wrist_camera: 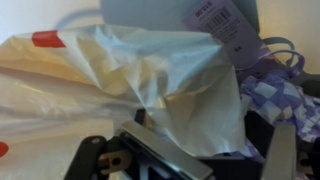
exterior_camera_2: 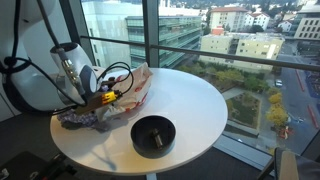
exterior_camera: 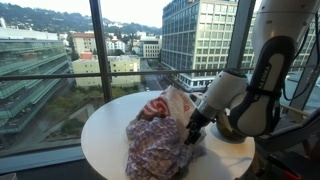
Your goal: Remove the objects in the white bag
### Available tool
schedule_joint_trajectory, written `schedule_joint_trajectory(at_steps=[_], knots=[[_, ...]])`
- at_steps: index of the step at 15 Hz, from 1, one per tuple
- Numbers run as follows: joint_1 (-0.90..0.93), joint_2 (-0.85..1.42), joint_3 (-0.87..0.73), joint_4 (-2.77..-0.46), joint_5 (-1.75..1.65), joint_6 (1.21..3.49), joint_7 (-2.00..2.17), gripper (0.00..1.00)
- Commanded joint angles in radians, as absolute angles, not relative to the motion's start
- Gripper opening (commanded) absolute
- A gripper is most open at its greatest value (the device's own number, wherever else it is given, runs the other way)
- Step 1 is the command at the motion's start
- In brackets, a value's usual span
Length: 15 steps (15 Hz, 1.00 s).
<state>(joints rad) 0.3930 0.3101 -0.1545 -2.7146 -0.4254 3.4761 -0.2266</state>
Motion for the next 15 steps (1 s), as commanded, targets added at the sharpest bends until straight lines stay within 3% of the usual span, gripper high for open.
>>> schedule_joint_trajectory(at_steps=[1, 5, 6, 8, 15], knots=[[0.554, 0.394, -0.280, -2.682, -0.297, 3.595, -0.368, 1.00], [0.647, 0.466, -0.320, -2.680, -0.193, 3.673, -0.423, 0.98], [0.588, 0.467, -0.241, -2.683, -0.128, 3.678, -0.489, 0.74], [0.597, 0.486, -0.226, -2.681, -0.078, 3.694, -0.522, 0.69], [0.739, 0.520, -0.318, -2.669, 0.157, 3.709, -0.761, 0.15]])
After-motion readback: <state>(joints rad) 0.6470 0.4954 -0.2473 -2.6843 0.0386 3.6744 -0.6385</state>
